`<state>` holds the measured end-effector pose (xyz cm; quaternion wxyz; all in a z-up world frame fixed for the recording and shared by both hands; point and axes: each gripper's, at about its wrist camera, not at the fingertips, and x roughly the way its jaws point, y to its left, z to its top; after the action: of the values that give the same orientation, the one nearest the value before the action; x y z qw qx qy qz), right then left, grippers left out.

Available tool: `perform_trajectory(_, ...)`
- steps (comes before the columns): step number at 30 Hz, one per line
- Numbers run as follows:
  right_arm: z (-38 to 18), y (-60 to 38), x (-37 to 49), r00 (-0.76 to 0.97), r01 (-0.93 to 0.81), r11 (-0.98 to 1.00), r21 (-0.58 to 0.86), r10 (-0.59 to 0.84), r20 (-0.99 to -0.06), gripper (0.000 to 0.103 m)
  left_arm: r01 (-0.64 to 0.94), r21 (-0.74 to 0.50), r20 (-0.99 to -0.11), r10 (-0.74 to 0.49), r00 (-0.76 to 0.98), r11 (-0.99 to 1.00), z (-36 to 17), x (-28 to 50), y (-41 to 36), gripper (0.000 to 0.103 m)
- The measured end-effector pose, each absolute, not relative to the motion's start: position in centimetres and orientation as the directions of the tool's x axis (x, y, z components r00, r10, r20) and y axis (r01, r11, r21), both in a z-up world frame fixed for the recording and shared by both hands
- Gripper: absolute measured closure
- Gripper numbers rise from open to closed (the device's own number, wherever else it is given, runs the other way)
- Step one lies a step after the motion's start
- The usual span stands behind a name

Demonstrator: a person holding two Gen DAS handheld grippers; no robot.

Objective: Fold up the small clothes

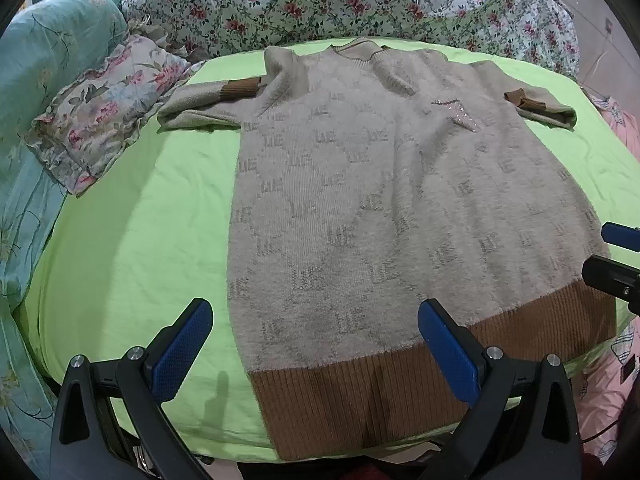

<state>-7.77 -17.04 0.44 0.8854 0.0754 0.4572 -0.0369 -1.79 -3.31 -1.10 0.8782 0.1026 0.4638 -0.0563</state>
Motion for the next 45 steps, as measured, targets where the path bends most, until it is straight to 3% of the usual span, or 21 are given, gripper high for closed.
perform_trajectory(32,1.8,-21.7,-5.2,0.637,0.184,0.975,0.122,-0.024,-0.77,0.0,0.174,0.123,-0.839,0.009,0.544,0.977,-2.0,2.8,-2.6,0.0)
perform_trajectory(35,2.6,-23.3,-4.5,0.661,0.199,0.974,0.108,-0.052,-0.748,0.004,0.168,0.13,-0.833,0.016,0.553,0.977,-1.8,4.0,-2.5,0.0)
perform_trajectory(38,3.4,-25.3,-3.4,0.682,0.214,0.972,0.092,-0.082,-0.726,0.018,0.164,0.129,-0.831,0.016,0.557,0.978,-1.7,5.1,-2.5,0.0)
perform_trajectory(45,5.4,-33.0,1.5,0.705,0.268,0.962,0.043,-0.166,-0.689,0.024,0.161,0.092,-0.849,-0.007,0.528,0.983,-2.2,7.4,-3.1,0.0)
